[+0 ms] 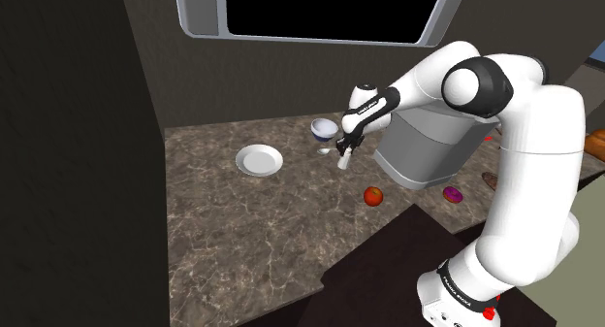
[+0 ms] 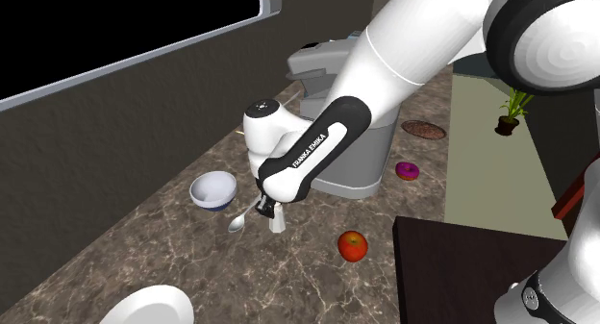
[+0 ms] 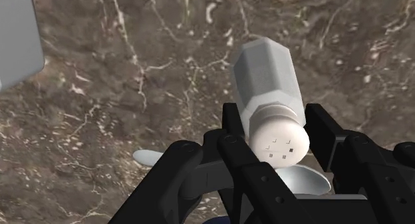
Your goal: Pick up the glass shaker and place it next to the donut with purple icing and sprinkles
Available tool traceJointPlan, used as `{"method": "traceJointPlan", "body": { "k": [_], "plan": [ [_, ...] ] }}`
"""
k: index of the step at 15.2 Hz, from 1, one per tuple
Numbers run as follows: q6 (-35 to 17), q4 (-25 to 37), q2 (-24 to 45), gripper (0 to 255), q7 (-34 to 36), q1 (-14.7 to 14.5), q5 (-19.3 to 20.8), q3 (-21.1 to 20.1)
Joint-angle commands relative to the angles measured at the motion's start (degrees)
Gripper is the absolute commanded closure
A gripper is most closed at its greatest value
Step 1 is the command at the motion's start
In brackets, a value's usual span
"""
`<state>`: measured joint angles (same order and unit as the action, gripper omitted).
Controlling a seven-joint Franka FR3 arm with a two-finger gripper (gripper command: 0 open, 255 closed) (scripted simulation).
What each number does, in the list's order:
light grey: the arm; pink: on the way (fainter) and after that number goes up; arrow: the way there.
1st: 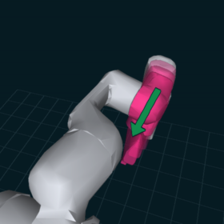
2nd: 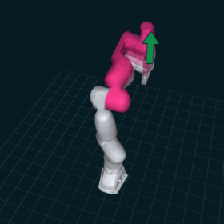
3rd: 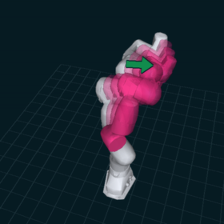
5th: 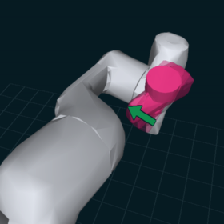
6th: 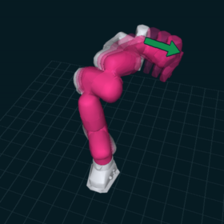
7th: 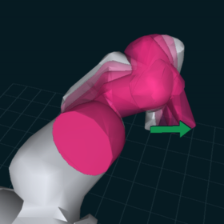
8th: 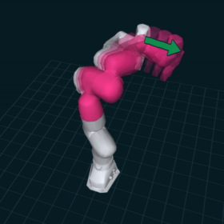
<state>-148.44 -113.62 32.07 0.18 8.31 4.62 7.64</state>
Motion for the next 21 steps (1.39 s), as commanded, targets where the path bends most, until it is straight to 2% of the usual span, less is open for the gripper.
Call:
{"method": "traceJointPlan", "body": {
  "k": [1,21],
  "plan": [
    [0.6,-0.1,-0.6,255,0.0,0.0,0.0,0.0],
    [12.3,0.5,-11.8,255,-0.8,-0.6,0.6,0.6]
  ]
}}
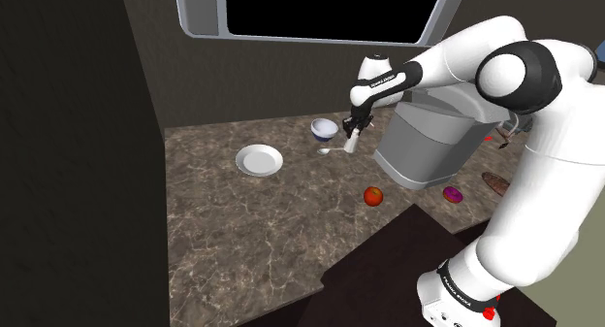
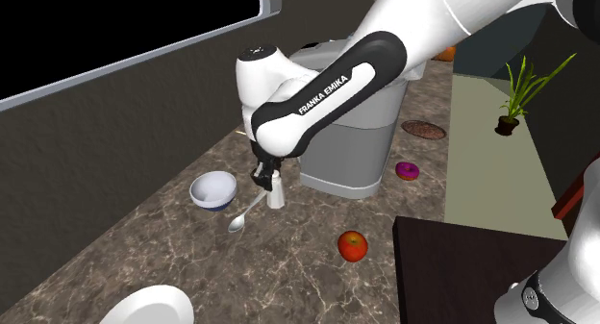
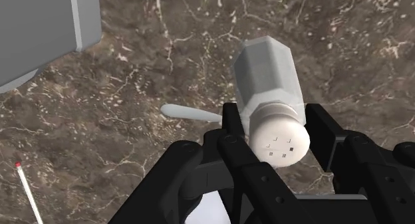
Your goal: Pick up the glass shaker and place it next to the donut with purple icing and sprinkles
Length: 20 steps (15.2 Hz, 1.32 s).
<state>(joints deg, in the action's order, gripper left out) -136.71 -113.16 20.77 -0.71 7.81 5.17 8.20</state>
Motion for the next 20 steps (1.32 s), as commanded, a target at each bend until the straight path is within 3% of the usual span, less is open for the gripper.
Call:
{"method": "traceJointPlan", "body": {
  "k": [1,14,20],
  "plan": [
    [1.2,0.2,-1.0,255,0.0,-0.1,0.1,0.0],
    [9.2,3.2,-6.1,255,-0.5,-0.4,0.3,0.1],
    [5.5,-7.6,-13.8,255,-5.9,3.0,1.1,2.8]
  ]
}}
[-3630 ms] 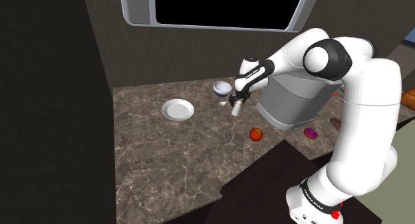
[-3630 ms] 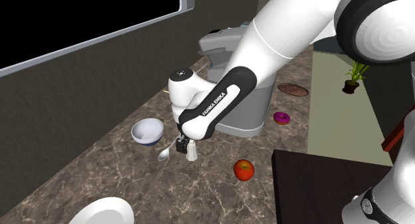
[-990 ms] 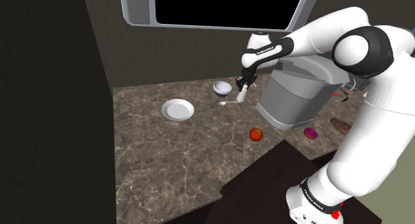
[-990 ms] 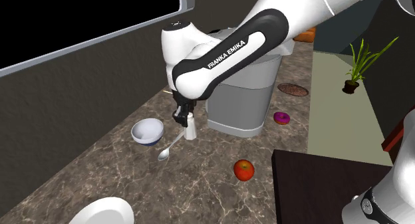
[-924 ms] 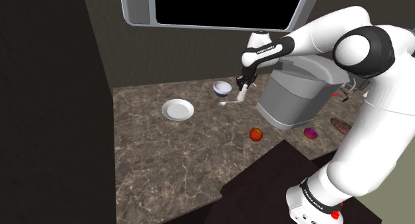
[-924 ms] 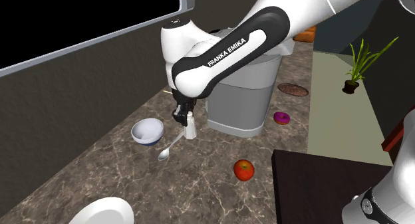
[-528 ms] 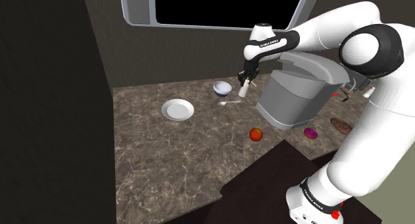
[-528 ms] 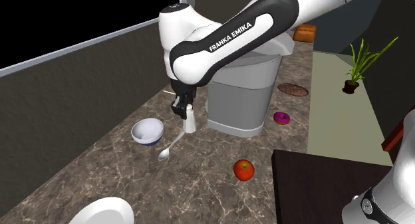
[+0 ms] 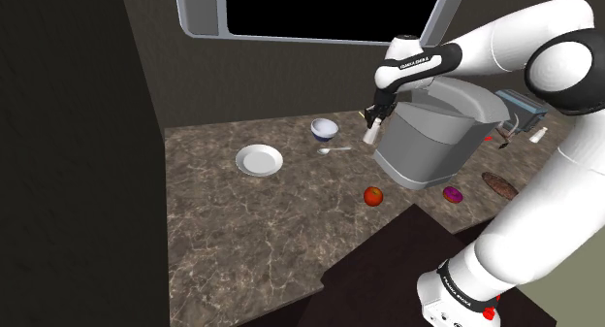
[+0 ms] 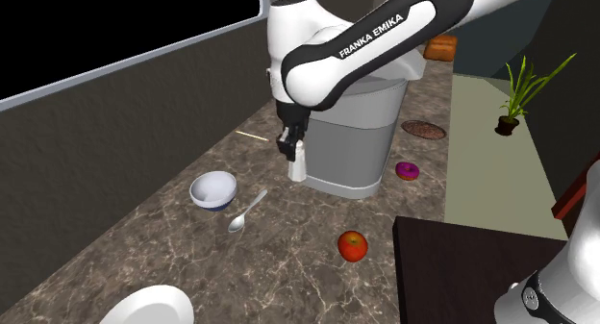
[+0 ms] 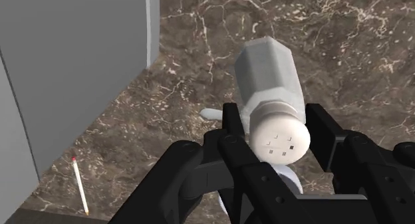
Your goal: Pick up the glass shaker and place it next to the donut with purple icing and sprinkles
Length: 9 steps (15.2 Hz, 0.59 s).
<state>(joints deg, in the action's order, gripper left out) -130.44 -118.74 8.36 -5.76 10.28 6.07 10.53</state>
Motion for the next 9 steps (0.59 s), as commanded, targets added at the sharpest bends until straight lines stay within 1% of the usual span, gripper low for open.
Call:
{"method": "traceJointPlan", "body": {
  "k": [1,9],
  "plan": [
    [-1.3,-3.6,-2.5,255,-1.8,1.1,0.4,0.9],
    [-4.4,-13.7,-10.6,255,-10.4,6.2,2.2,5.8]
  ]
}}
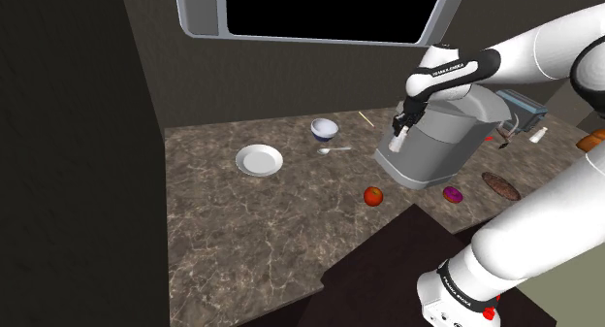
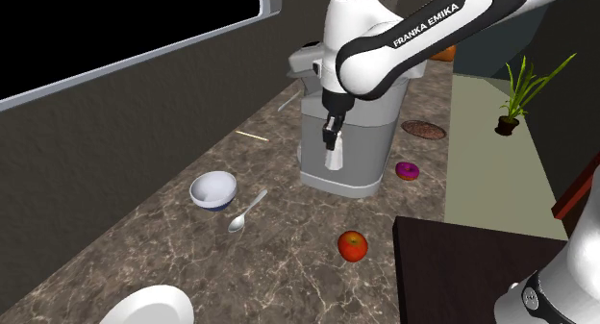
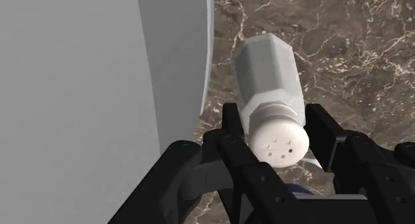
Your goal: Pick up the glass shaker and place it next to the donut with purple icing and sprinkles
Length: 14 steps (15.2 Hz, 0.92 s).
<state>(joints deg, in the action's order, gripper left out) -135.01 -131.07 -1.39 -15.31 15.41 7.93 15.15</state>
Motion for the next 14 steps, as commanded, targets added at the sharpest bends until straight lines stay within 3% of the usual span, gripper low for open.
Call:
{"method": "traceJointPlan", "body": {
  "k": [1,7,8,9,14],
  "plan": [
    [-0.1,-2.3,-1.7,255,-2.0,1.8,0.6,1.8],
    [-1.4,-6.8,-5.8,255,-9.6,6.6,2.0,5.7],
    [-9.6,-4.5,-6.9,255,-8.0,4.4,1.7,2.8],
    [-9.6,-4.5,-6.9,0,-8.0,4.4,1.7,2.8],
    [-9.7,-5.8,-1.4,0,-11.6,3.2,-3.2,2.9]
  ]
}}
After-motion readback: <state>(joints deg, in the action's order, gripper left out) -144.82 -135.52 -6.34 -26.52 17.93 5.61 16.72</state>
